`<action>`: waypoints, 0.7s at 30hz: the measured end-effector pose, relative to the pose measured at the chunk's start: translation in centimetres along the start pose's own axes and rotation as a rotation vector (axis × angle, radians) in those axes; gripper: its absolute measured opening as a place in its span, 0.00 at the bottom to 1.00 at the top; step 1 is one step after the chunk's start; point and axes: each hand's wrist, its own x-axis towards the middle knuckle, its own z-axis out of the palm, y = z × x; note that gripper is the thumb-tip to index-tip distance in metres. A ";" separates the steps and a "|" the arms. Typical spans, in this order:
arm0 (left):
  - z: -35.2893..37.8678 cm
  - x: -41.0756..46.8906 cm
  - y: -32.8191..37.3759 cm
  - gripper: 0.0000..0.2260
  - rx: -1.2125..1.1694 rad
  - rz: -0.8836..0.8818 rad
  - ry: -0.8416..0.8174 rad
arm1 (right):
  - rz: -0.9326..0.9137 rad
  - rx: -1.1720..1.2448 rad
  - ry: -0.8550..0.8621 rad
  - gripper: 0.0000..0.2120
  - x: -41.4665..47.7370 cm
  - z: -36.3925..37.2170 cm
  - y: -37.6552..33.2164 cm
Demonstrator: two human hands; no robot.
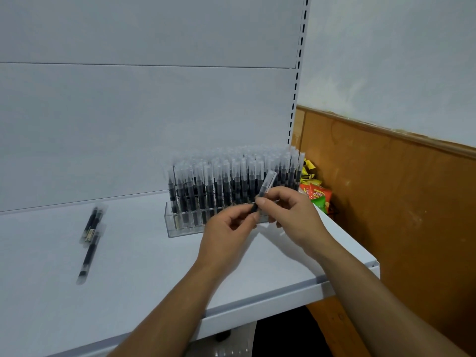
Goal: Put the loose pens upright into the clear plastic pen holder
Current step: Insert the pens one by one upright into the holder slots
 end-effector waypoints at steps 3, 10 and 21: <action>0.0 0.1 -0.3 0.11 0.327 0.150 0.057 | 0.014 0.083 0.083 0.04 0.5 -0.7 -0.1; 0.3 -0.2 -0.6 0.18 0.818 0.279 0.157 | -0.042 -0.103 0.388 0.05 3.3 -3.6 -0.3; 0.4 -0.4 -0.7 0.20 1.002 0.209 0.131 | -0.033 -0.513 0.256 0.05 5.0 -3.9 0.2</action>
